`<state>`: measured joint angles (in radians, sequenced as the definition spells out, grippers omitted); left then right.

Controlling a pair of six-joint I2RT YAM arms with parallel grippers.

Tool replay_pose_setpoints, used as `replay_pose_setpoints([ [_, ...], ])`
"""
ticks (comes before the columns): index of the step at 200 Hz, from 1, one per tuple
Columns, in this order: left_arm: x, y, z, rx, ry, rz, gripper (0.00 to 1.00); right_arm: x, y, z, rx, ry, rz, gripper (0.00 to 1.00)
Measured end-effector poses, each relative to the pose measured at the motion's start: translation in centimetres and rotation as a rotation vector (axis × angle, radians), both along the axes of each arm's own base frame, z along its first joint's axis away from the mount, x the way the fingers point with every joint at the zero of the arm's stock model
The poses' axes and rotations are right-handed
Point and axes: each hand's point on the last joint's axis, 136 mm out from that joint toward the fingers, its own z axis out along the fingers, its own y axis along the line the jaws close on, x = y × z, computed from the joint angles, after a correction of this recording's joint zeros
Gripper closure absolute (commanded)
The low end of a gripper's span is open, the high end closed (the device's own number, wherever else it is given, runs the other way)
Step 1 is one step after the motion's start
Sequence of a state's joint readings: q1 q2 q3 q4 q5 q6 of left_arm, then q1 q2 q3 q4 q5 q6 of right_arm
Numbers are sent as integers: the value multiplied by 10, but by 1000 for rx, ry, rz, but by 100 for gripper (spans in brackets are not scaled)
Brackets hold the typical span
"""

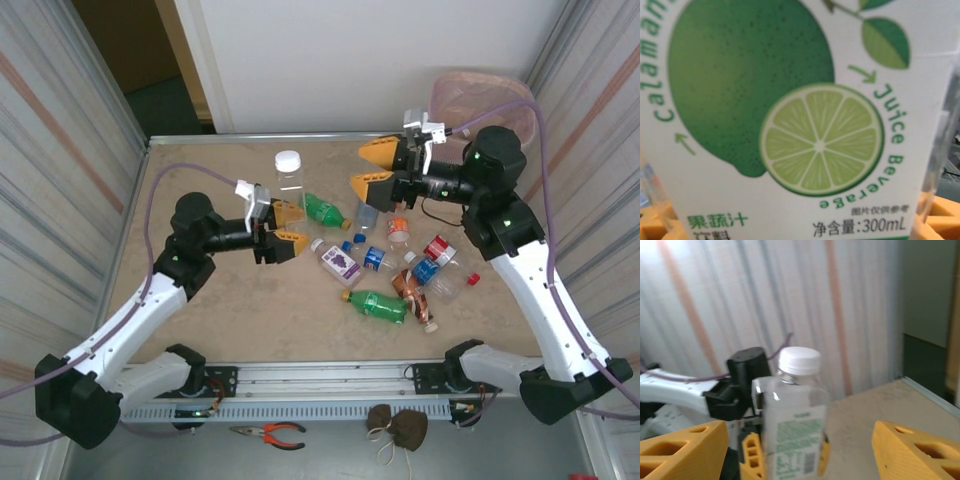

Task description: Put the plastic bottles in the bin

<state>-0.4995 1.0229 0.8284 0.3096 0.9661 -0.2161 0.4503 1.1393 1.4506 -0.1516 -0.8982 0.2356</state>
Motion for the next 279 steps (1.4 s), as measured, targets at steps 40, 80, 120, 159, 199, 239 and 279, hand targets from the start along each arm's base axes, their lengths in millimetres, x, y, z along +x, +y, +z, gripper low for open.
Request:
replay_pose_setpoints([
  [40,-25,-15,21,-5,-101,-102,38,-22,28,4,-20,-21,119,22],
  [80,-33,-28,13,31,-108,-159,38,-28,44,-3,-47,-6,156,22],
  [120,-35,-32,6,63,-100,-177,38,-34,52,-1,-54,-17,181,25],
  [159,-36,-32,6,66,-117,-179,38,-35,54,-1,-62,-18,176,35],
  [199,-38,-33,3,77,-110,-186,38,-35,57,-2,-68,-18,175,39],
  [239,-39,-34,1,83,-113,-190,38,-33,60,-5,-75,-13,170,48],
  [279,-40,-34,-1,88,-112,-192,37,-31,61,-6,-79,-13,162,62],
])
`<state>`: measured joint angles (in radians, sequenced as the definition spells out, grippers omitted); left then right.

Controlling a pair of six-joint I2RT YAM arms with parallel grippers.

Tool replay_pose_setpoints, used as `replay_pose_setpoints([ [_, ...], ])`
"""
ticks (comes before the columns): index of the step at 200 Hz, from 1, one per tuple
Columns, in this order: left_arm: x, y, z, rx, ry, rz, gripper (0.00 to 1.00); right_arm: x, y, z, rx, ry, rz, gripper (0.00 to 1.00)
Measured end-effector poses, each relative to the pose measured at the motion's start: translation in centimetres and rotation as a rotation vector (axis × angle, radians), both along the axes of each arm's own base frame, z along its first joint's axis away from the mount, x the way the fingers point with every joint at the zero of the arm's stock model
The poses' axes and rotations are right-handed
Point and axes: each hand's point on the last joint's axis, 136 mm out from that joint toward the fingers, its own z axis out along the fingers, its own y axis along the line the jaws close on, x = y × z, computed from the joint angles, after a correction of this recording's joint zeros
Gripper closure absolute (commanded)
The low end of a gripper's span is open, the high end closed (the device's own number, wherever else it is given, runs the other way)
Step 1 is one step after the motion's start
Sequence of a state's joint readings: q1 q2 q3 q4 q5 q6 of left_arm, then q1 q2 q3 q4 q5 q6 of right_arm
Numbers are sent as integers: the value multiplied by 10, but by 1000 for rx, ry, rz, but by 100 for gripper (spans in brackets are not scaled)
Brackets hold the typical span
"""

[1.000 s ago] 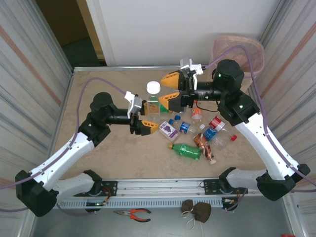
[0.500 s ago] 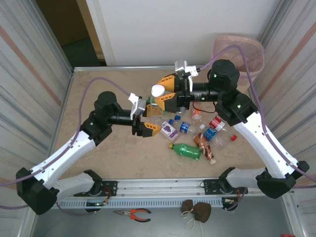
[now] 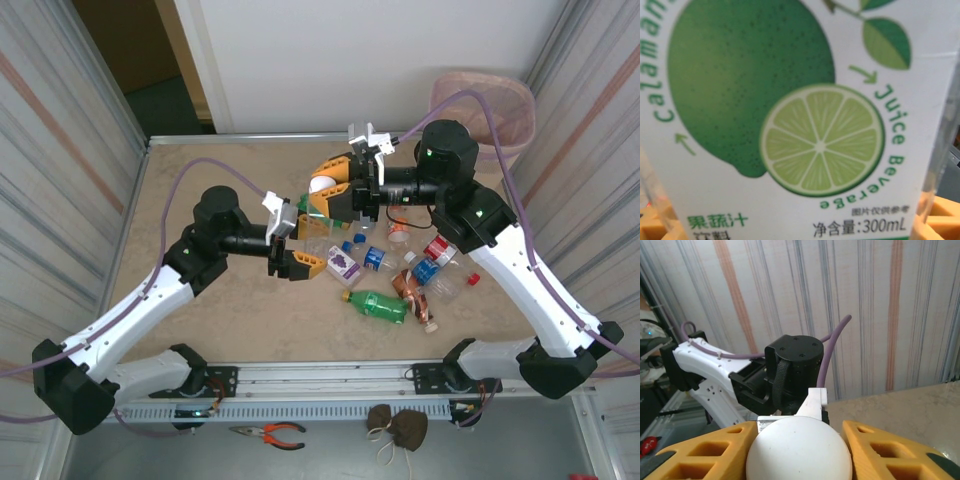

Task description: Put the plastic bottles in the bin

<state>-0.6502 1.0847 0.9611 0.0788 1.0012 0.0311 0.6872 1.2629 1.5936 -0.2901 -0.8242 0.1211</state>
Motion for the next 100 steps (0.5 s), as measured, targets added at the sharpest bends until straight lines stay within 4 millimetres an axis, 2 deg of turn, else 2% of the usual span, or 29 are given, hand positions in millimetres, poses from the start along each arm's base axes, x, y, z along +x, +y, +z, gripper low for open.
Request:
replay_pose_setpoints([
  [34,1,0,0,0,-2,9,30,0,0,0,0,0,-1,71],
  [66,4,1,2,-2,-11,36,18,2,0,-1,-5,2,-17,72],
  [100,5,5,10,-15,-36,71,14,11,-4,-5,-21,14,-60,73],
])
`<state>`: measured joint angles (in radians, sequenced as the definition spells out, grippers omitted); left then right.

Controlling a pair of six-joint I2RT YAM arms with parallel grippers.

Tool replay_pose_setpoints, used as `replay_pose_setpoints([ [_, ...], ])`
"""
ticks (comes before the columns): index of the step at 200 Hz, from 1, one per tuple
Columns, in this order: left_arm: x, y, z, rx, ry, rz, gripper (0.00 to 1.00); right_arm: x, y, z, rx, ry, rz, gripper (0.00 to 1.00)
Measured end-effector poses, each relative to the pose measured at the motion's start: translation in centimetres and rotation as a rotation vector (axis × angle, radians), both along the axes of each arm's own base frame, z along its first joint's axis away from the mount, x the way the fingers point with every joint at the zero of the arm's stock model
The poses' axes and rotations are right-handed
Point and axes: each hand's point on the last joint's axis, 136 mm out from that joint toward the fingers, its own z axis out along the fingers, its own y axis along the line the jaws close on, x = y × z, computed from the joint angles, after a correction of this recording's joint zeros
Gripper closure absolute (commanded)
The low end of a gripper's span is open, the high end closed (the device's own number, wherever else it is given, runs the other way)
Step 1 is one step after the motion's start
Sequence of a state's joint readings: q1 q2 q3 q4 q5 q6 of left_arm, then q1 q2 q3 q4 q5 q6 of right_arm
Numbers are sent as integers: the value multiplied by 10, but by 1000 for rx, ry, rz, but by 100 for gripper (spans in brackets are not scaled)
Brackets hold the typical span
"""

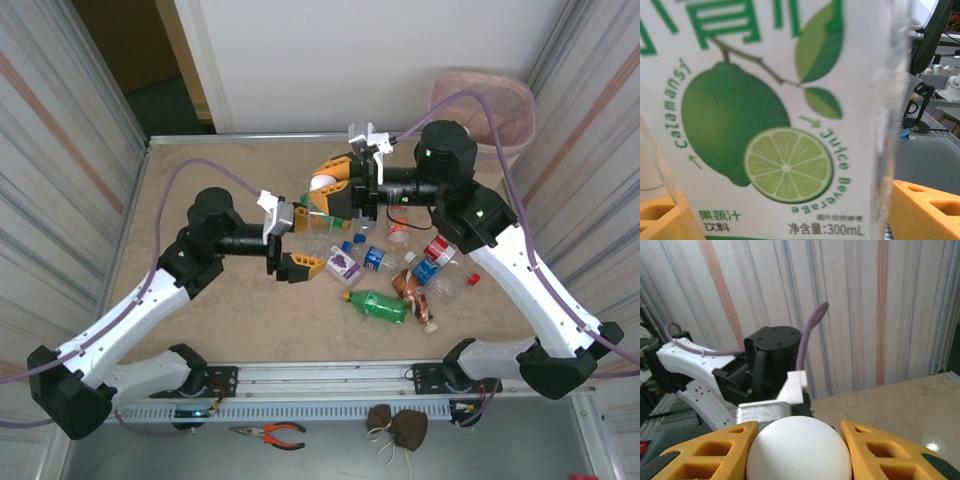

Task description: Put the plastic bottles in the bin

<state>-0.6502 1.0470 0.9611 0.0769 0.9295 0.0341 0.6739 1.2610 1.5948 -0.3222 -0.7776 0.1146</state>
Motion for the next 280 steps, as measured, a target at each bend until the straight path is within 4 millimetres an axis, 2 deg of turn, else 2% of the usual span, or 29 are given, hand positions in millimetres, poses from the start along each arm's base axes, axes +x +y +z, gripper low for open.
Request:
replay_pose_setpoints([
  [25,5,1,1,0,-6,38,13,10,-12,0,-4,15,-42,72],
  [53,14,2,0,6,-13,88,13,32,-39,2,-2,39,-149,73],
  [97,9,6,2,8,-20,88,13,110,-126,2,4,43,-526,73],
  [159,10,6,-2,21,-5,95,13,184,-253,20,40,71,-945,75],
  [197,10,6,-2,21,-5,95,13,230,-322,23,36,88,-1161,79],
  [215,10,6,-3,23,-2,95,13,250,-350,24,31,97,-1243,79],
  [243,15,5,-7,32,9,100,13,281,-387,12,-3,141,-1358,80],
  [280,22,5,-12,42,22,114,13,315,-415,-19,-104,204,-1449,80],
])
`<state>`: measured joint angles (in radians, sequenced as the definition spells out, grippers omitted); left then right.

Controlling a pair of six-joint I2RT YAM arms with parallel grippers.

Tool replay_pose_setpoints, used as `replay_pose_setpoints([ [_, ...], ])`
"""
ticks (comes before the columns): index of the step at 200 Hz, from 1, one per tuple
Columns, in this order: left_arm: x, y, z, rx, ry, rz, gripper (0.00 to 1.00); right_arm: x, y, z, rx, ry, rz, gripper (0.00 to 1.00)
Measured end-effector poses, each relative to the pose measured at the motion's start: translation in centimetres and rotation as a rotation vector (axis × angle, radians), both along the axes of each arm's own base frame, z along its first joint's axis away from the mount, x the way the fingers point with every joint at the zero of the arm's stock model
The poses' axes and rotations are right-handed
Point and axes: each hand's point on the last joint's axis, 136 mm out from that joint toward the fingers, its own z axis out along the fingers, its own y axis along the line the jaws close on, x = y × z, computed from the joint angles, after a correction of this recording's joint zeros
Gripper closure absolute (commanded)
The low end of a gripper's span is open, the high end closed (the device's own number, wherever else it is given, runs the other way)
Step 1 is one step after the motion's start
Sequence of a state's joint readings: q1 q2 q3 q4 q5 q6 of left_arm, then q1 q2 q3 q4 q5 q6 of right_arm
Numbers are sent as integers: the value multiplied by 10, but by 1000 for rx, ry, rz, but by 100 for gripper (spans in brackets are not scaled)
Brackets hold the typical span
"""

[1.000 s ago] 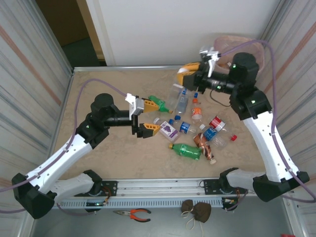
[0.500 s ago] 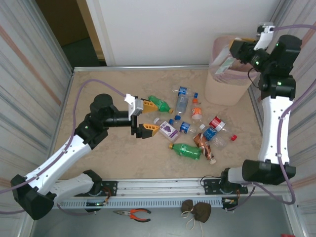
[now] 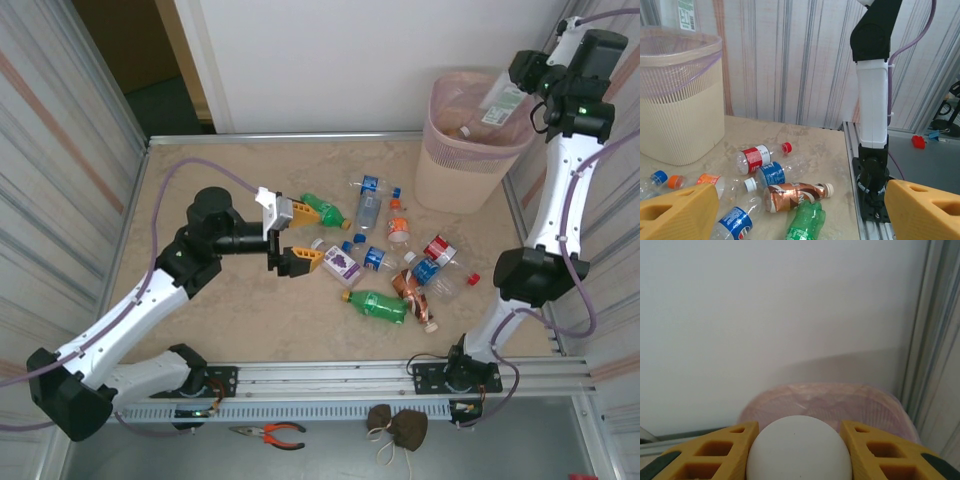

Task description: Put the plastic bottles in the bin

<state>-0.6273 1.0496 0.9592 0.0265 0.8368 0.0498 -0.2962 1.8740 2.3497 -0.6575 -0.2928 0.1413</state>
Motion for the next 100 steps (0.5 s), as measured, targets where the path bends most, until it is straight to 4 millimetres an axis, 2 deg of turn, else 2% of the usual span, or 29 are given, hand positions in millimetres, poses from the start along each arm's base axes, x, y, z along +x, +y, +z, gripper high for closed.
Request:
replay_pose_setpoints([
  [50,11,4,-5,8,14,23,13,20,-20,-75,-58,220,-60,78],
  [100,16,3,-8,12,21,28,14,31,-8,-145,-142,429,-36,75],
])
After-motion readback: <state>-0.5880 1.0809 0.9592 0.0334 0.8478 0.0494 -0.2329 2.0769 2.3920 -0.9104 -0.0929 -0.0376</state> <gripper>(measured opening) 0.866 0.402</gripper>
